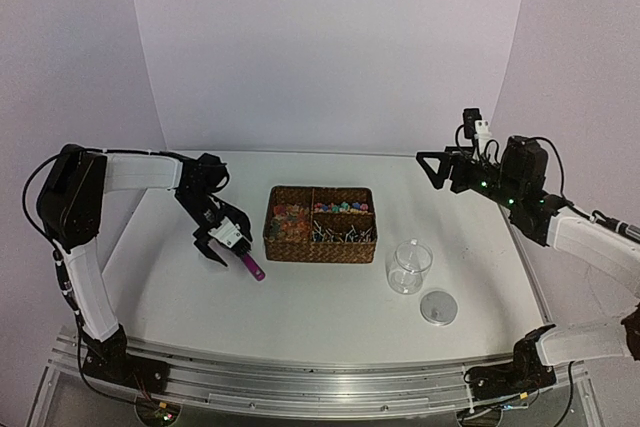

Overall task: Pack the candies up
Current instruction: Pick up the spatula from the center of the board.

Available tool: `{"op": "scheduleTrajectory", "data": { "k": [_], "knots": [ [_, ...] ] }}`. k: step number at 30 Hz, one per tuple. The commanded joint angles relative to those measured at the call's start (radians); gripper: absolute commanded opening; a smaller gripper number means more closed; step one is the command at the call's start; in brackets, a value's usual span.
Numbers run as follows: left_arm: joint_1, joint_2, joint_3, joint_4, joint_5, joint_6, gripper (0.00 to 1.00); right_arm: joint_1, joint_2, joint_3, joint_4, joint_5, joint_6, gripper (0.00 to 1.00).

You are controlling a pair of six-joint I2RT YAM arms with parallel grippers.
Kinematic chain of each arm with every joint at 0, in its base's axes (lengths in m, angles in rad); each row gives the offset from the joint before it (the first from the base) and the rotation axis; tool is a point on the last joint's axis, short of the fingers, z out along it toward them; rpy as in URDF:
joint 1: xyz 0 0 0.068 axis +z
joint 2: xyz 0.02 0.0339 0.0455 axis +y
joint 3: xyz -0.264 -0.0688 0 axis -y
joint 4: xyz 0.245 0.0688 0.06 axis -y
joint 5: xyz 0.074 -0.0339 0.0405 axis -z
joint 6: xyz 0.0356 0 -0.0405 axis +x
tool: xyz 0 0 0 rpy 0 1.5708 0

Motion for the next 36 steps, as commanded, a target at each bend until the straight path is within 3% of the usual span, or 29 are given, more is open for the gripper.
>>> {"op": "scheduleTrajectory", "data": {
  "k": [1, 12, 20, 27, 29, 31, 33, 35, 36],
  "knots": [
    [0.03, 0.018, 0.107, -0.055, 0.012, 0.006, 0.87, 0.017, 0.004, 0.028, -0.006, 0.031, 0.016, 0.98],
    [0.111, 0.007, 0.071, -0.053, -0.012, 0.024, 0.76, 0.024, -0.004, 0.021, -0.028, 0.054, 0.006, 0.98],
    [0.14, 0.037, 0.025, 0.044, -0.027, 0.012, 0.42, 0.025, 0.003, 0.026, -0.032, 0.058, 0.027, 0.98],
    [0.138, 0.071, -0.01, 0.089, -0.053, 0.0, 0.43, 0.029, -0.005, 0.04, -0.043, 0.068, 0.028, 0.98],
    [0.134, 0.076, -0.022, 0.119, -0.05, -0.007, 0.39, 0.031, -0.005, 0.041, -0.046, 0.071, 0.033, 0.98],
    [0.131, 0.08, -0.032, 0.136, -0.053, -0.01, 0.32, 0.034, -0.005, 0.047, -0.05, 0.073, 0.038, 0.98],
    [0.131, 0.079, -0.034, 0.131, -0.044, -0.012, 0.21, 0.037, -0.003, 0.055, -0.058, 0.074, 0.04, 0.98],
    [0.131, 0.067, -0.034, 0.122, -0.028, -0.019, 0.02, 0.045, -0.001, 0.066, -0.072, 0.08, 0.044, 0.98],
    [0.131, 0.059, -0.033, 0.12, -0.021, -0.027, 0.0, 0.049, 0.003, 0.078, -0.083, 0.086, 0.047, 0.98]
  ]
}}
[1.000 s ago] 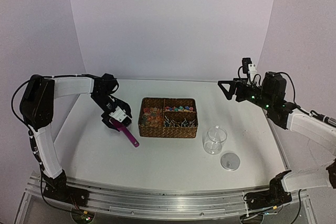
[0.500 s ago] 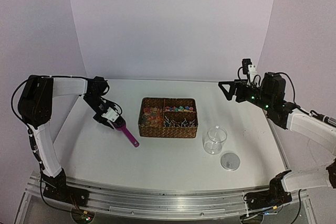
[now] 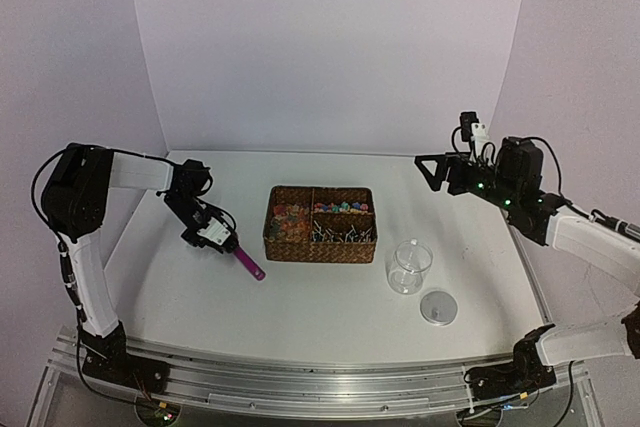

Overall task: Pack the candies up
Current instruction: Pick up the spatula from the center of the board.

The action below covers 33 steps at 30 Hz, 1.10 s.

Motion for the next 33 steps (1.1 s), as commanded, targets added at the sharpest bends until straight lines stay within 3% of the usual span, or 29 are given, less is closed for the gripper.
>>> {"op": "scheduleTrajectory", "data": {
  "k": [1, 4, 9, 12, 15, 20, 28, 33],
  "knots": [
    [-0.005, -0.03, 0.003, 0.001, 0.037, -0.028, 0.0, 0.029, 0.006, 0.086, -0.044, 0.032, 0.025, 0.98],
    [-0.005, -0.074, 0.03, -0.069, 0.047, -0.075, 0.0, 0.074, 0.06, 0.167, -0.146, 0.051, 0.049, 0.98],
    [-0.012, -0.192, 0.1, -0.209, 0.062, -0.205, 0.0, 0.271, 0.153, 0.34, -0.236, 0.15, 0.012, 0.98],
    [-0.077, -0.282, 0.13, -0.254, 0.055, -0.317, 0.0, 0.408, 0.237, 0.443, -0.259, 0.264, -0.077, 0.98],
    [-0.165, -0.366, 0.127, -0.267, 0.047, -0.441, 0.0, 0.531, 0.356, 0.533, -0.277, 0.28, -0.212, 0.98],
    [-0.247, -0.415, 0.114, -0.234, 0.056, -0.634, 0.0, 0.567, 0.49, 0.635, -0.354, 0.166, -0.271, 0.98],
    [-0.327, -0.364, 0.204, -0.309, 0.061, -0.788, 0.0, 0.626, 0.6, 0.724, -0.503, 0.159, -0.369, 0.98],
    [-0.346, -0.318, 0.274, -0.38, 0.106, -0.855, 0.0, 0.634, 0.652, 0.745, -0.553, 0.156, -0.381, 0.9]
  ]
}}
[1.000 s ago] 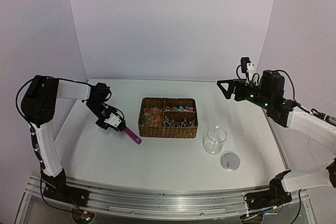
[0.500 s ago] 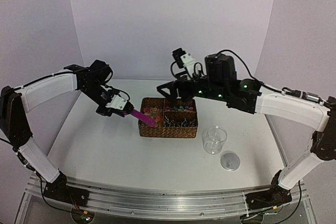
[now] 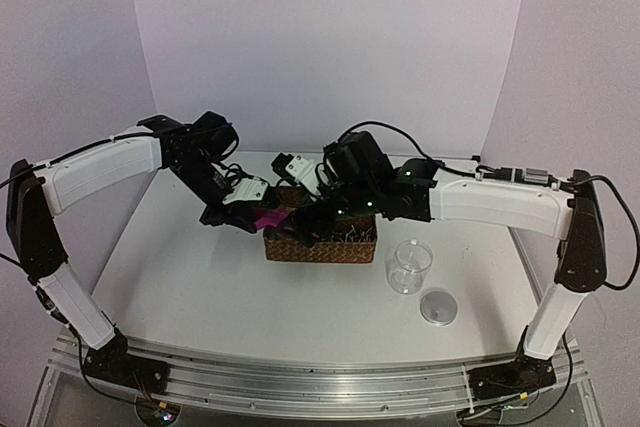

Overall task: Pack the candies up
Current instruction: Pick up the spatula from the center of the board.

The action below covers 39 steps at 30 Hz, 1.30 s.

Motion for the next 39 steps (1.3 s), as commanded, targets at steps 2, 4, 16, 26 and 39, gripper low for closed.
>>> {"op": "scheduleTrajectory", "data": {
  "k": [2, 4, 16, 26, 39],
  "knots": [
    [-0.018, 0.019, 0.086, -0.087, 0.069, -0.1, 0.0, 0.012, 0.047, 0.05, -0.054, -0.017, -0.04, 0.84],
    [-0.018, 0.01, 0.082, -0.089, 0.094, -0.099, 0.0, 0.011, 0.059, 0.053, -0.054, -0.017, -0.043, 0.78],
    [-0.02, -0.013, 0.088, -0.074, 0.205, -0.103, 0.0, 0.012, 0.116, 0.078, -0.048, -0.042, -0.069, 0.36],
    [0.017, -0.093, 0.007, 0.042, 0.25, -0.206, 0.59, 0.004, 0.036, -0.022, -0.032, 0.036, -0.116, 0.0],
    [0.285, -0.067, 0.083, 0.112, 0.55, -0.599, 0.92, 0.005, -0.063, -0.111, -0.012, 0.084, -0.203, 0.0]
  ]
}}
